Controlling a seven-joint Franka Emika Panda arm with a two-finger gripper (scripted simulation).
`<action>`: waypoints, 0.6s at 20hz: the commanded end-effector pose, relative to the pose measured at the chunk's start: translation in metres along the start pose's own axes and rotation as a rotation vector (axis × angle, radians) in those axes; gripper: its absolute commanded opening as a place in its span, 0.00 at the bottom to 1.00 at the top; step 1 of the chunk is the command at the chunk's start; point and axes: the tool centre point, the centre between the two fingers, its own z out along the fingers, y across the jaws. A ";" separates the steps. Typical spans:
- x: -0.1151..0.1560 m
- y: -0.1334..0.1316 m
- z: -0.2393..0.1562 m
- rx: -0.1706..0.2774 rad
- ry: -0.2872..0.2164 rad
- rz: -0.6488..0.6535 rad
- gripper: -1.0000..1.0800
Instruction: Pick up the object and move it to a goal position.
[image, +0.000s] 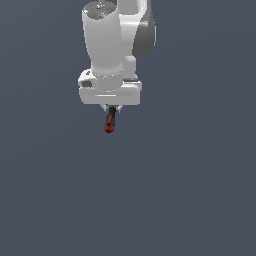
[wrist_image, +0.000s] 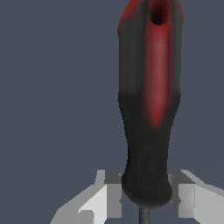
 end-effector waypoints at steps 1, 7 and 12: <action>0.002 -0.002 -0.027 0.000 0.000 0.000 0.00; 0.009 -0.007 -0.088 0.000 0.000 0.000 0.00; 0.016 -0.011 -0.137 0.000 0.000 0.000 0.00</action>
